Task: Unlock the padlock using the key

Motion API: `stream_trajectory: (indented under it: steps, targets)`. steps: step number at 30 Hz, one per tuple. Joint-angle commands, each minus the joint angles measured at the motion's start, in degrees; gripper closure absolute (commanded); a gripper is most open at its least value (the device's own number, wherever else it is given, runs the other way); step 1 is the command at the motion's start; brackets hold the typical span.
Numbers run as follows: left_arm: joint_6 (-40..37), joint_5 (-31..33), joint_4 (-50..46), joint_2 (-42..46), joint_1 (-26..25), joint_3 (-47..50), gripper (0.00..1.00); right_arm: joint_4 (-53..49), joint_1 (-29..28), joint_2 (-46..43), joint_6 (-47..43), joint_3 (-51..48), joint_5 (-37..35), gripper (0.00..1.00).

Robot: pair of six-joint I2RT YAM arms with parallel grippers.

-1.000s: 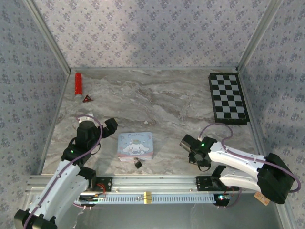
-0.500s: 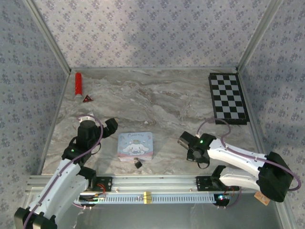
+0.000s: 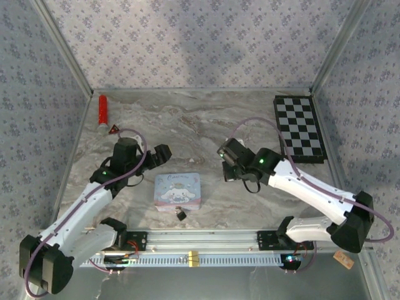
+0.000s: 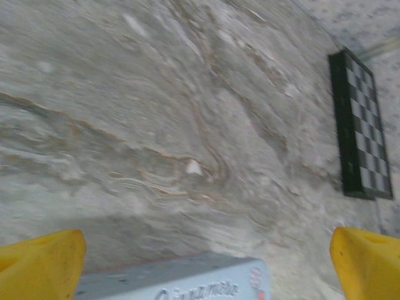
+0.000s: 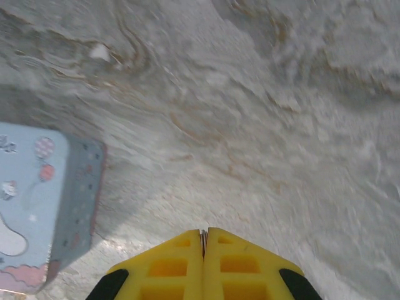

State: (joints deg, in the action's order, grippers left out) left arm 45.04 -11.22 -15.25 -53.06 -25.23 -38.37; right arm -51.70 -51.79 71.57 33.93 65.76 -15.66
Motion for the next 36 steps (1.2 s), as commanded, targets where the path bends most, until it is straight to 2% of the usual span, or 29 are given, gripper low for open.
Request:
stream_trajectory:
  steps: [1,8,13,21,28,36]
  targets:
    - [2.85,-5.09,5.94,-0.51,-1.64,-1.10,0.01,5.18,0.53,2.04,-7.35,5.23,0.63,1.00]
    - [5.56,-10.93,17.80,-0.99,-3.37,2.56,0.03,13.18,2.25,5.80,-10.59,11.06,6.84,1.00]
    - [14.18,-15.84,30.18,-3.55,-3.81,5.28,0.00,17.74,2.32,7.57,-11.13,13.47,11.48,1.00]
    - [34.88,-9.65,41.95,-3.22,-4.95,9.79,0.00,29.31,1.47,9.35,-6.87,11.27,17.83,1.00]
    - [45.81,-3.80,40.20,-0.83,-6.63,12.43,0.00,35.90,-0.05,11.39,-5.24,9.93,21.45,1.00]
    - [53.75,2.88,42.05,1.61,-9.28,14.79,0.00,40.90,-0.72,14.50,-3.97,7.83,23.77,1.00]
